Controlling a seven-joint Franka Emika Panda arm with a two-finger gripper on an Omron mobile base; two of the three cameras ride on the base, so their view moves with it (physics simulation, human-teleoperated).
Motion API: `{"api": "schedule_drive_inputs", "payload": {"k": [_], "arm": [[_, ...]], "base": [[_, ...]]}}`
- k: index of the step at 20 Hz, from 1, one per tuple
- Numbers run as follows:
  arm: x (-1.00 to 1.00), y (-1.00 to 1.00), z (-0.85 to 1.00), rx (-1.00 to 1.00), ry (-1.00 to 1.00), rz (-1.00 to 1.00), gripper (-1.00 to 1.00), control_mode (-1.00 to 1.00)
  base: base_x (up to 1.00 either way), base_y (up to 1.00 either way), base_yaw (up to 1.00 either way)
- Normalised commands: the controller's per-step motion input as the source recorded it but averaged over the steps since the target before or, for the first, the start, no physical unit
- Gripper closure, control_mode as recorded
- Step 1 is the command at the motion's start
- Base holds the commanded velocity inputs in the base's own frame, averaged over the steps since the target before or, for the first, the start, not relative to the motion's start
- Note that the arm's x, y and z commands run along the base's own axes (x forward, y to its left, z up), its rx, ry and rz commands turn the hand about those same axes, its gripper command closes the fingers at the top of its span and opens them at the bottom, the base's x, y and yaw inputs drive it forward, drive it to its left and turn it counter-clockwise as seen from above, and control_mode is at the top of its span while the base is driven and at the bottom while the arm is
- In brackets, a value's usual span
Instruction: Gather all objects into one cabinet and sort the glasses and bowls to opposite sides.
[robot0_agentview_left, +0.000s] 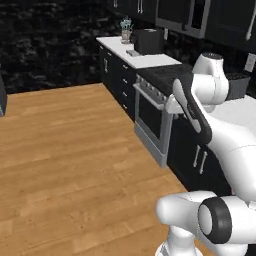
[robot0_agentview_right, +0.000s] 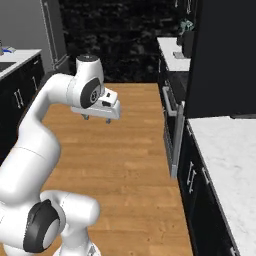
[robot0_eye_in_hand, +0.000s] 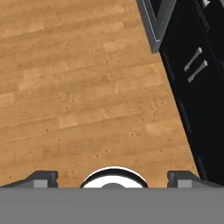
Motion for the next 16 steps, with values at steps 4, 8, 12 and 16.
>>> {"api": "schedule_drive_inputs", "payload": {"k": [4,8,12,16], "arm": [[0.00,0.00,0.00,0.00,0.00,0.00,-1.00,1.00],[0.00,0.00,0.00,0.00,0.00,0.00,-1.00,1.00],[0.00,0.00,0.00,0.00,0.00,0.00,-1.00,1.00],[0.00,0.00,0.00,0.00,0.00,0.00,-1.00,1.00]], "base": [[0.25,0.41,0.60],[0.36,0.39,0.58],[0.42,0.37,0.59],[0.43,0.35,0.59]]}}
